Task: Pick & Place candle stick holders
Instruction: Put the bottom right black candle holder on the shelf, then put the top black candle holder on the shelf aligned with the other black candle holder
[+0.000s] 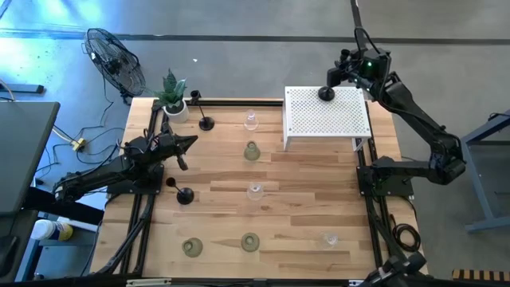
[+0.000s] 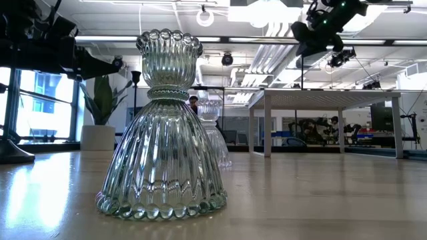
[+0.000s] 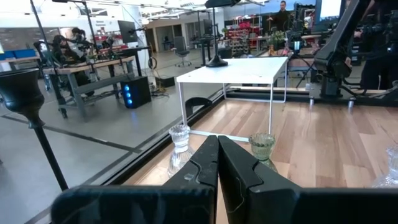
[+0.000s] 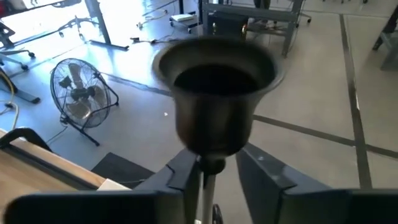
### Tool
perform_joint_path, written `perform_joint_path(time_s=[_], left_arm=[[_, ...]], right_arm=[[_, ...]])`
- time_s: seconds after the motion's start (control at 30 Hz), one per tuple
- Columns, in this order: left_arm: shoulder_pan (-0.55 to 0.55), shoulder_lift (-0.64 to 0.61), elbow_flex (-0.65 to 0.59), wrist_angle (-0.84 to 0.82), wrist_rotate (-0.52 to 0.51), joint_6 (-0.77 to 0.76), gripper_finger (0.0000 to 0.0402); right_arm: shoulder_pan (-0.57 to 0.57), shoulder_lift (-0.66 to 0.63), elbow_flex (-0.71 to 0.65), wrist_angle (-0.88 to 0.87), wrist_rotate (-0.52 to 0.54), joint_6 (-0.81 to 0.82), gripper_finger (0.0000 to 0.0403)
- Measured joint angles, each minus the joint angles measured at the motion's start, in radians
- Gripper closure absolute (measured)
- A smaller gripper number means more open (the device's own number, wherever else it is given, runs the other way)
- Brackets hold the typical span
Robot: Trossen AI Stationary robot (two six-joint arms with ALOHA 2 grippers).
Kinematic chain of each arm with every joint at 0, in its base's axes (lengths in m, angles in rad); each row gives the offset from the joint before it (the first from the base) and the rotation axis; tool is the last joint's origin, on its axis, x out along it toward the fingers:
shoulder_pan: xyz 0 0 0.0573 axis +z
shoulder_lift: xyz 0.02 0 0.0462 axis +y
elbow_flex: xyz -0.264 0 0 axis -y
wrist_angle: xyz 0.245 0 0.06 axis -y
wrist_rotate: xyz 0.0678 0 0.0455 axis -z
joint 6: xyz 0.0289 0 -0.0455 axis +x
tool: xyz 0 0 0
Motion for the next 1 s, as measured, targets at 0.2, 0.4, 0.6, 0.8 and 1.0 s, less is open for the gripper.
perform_joint_path(time_s=[0.2,0.4,0.6,0.8,1.0], left_arm=[[0.000,0.000,0.011,-0.006,-0.015,-0.006,0.0401],[0.000,0.000,0.068,-0.090,-0.016,-0.027,0.0401],[0.000,0.000,0.079,-0.110,-0.018,-0.053,0.0401],[0.000,0.000,0.080,-0.109,-0.037,-0.089,0.0401],[0.000,0.000,0.083,-0.109,-0.038,-0.135,0.0401]], right_arm=[[0.000,-0.025,0.021,0.008,0.005,-0.001,0.0245],[0.000,-0.080,0.084,0.010,-0.007,-0.027,0.0216],[0.000,-0.137,0.136,-0.009,-0.050,-0.036,0.0222],[0.085,-0.218,0.102,-0.063,-0.093,-0.081,0.0307],[0.283,-0.345,-0.101,0.008,-0.087,-0.081,0.0389]])
